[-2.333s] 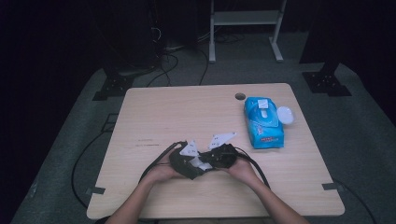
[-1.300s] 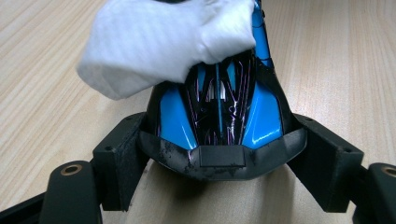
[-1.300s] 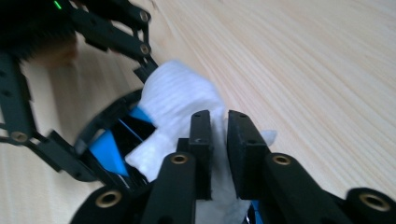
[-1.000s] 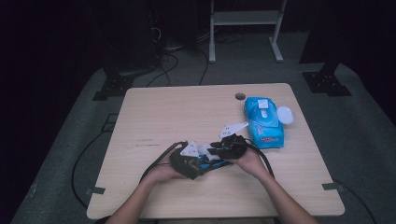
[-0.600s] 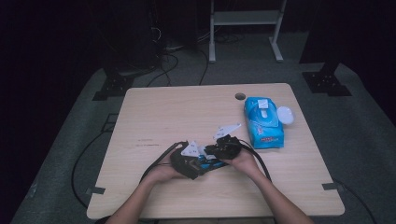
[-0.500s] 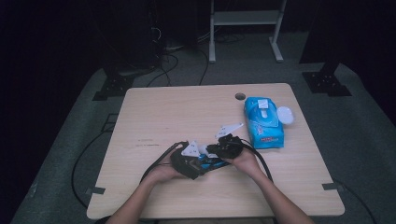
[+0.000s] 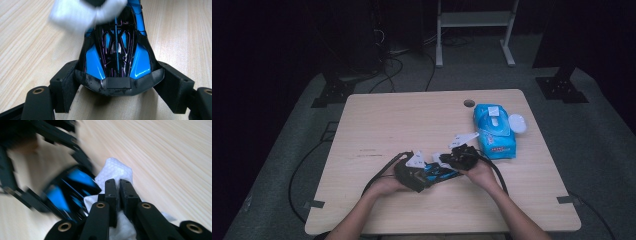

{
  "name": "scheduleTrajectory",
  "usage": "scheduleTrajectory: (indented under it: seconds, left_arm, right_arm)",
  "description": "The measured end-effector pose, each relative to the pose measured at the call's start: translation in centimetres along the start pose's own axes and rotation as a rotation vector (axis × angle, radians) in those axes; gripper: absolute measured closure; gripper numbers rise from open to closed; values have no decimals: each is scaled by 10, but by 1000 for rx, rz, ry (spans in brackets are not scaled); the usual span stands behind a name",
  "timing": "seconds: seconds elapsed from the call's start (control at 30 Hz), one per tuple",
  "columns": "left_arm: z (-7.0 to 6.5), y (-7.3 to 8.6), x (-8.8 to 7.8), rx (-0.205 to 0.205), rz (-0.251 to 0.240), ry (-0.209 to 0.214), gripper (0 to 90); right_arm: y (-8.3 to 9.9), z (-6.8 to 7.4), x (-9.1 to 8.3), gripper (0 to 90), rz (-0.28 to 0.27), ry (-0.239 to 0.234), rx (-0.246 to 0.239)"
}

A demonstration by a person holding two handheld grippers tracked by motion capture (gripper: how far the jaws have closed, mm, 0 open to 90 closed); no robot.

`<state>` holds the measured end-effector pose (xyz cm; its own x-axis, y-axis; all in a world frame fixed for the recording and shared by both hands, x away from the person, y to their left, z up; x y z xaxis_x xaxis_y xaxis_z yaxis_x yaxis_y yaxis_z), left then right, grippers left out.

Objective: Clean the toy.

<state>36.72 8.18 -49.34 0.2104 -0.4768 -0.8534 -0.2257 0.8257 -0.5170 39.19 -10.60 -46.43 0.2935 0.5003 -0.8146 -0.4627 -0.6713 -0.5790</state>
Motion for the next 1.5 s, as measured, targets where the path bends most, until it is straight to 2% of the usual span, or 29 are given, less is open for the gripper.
scheduleTrajectory:
  seconds: [0.07,0.17,0.27,0.37,0.47,0.57,0.67,0.77,0.8,0.87,0.9,0.97,1.07,1.23,1.3,1.5]
  left_arm:
    - [0,0,0,2,5,0,241]
    - [0,-1,0,-3,2,2,241]
    - [0,-2,1,1,3,0,240]
    - [0,-1,1,-1,2,1,241]
    - [0,0,0,2,6,0,241]
    - [0,0,0,3,1,3,241]
    - [1,0,0,5,2,5,241]
    - [0,-1,0,3,5,0,240]
    - [0,-1,1,3,5,0,240]
    - [0,-1,1,1,2,0,241]
    - [0,-2,1,3,4,-1,240]
    - [0,-2,1,4,6,-1,240]
    - [0,-1,1,0,2,-1,241]
    - [0,-1,1,1,1,-2,241]
    - [0,-1,1,2,3,-5,241]
    - [-1,-1,2,0,5,-8,241]
  right_arm:
    - [9,-10,-4,845,27,42,12]
    - [20,-20,-8,845,21,35,55]
    - [21,-19,-9,844,23,60,56]
    - [17,-12,-7,843,-12,22,47]
    - [18,-10,-6,843,-22,24,35]
    - [29,-18,-9,843,-1,66,47]
    - [47,-31,-17,843,12,85,114]
    - [51,-32,-18,843,-2,62,143]
    - [50,-31,-18,843,-2,60,135]
    - [42,-26,-15,843,-24,25,128]
    - [35,-22,-12,843,-28,18,109]
    - [24,-16,-7,842,-36,18,75]
    - [20,-16,-4,843,-29,24,60]
    - [40,-31,-13,843,-12,38,124]
    - [50,-34,-17,842,-20,17,164]
    - [70,-23,-27,842,-7,-28,175]
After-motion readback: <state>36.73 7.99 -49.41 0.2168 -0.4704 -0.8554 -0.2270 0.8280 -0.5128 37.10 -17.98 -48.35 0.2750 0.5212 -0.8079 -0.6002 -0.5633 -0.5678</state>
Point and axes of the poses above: each handheld gripper's, and its own axes: x roughly forward along the jaws, y roughly out of its underside, z roughly to its left, the point moved 3 cm from there along x, roughly forward along the jaws, and after that the axes turned 14 degrees about z, right-handed, at the moved point
